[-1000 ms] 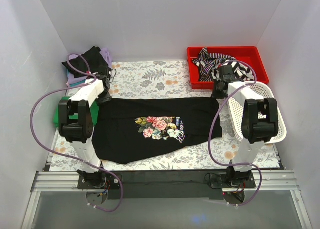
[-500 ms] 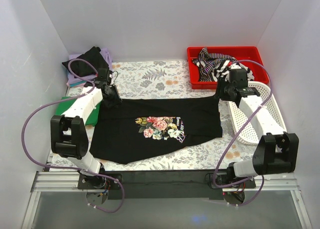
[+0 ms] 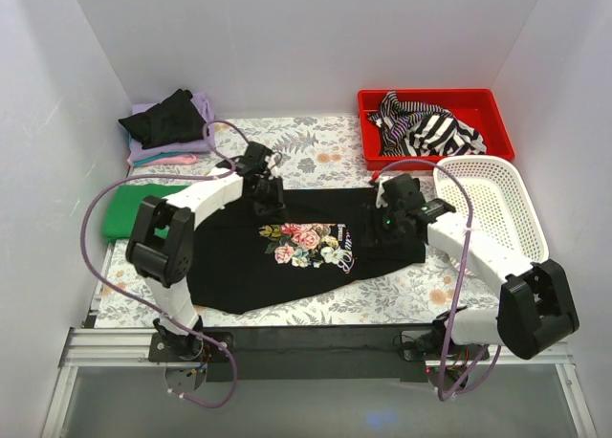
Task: Fold and stack the t-shirts
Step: Flatten the tshirt out
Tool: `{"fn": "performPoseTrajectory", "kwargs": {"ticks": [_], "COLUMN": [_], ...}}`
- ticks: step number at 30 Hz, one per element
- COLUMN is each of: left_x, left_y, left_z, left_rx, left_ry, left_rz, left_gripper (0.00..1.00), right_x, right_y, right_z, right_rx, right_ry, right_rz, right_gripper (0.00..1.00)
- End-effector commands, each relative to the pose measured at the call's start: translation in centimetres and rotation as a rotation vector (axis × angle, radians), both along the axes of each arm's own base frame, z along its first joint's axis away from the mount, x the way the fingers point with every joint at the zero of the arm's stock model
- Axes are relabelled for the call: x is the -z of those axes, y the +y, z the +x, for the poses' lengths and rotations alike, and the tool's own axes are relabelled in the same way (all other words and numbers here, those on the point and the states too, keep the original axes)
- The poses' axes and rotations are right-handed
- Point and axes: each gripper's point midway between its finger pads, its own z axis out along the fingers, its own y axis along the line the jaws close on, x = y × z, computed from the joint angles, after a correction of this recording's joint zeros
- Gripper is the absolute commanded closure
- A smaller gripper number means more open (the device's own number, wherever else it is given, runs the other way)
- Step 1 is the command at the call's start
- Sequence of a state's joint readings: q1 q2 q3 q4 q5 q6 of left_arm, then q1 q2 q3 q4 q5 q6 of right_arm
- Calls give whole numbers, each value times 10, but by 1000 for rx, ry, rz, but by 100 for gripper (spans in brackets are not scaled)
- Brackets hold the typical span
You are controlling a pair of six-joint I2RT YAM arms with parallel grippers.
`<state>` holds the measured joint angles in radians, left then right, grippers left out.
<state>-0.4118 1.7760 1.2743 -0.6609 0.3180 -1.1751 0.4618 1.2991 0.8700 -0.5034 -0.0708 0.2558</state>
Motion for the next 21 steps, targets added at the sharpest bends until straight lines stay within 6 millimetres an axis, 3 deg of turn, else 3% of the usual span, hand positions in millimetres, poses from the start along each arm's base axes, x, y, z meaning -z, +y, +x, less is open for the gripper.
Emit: {"fn": "performPoseTrajectory", "kwargs": {"ticks": [1,6,10,14,21], "left_x": [0,33,46,45,18], "left_y": [-32,-49,-58,-60,-50], "left_z": [1,-3,-4,6,18], "left_rx": [54,70,83,66,44], "left_ry": [-6,38,47,17,-62], "left_rz": [-31,-1,24,40,90], "left_gripper": [81,81,82,82,82], "right_x": [1,17,27,37,43], "right_y": [12,29,43,53,32], "right_z": [-18,-41,-55,-62,-58], "right_rx": [33,18,6,13,127], "right_ry": [-2,47,64,70,26], "right_rz": [3,-7,-52,-113,-290], "right_gripper": [40,40,40,40,40]}}
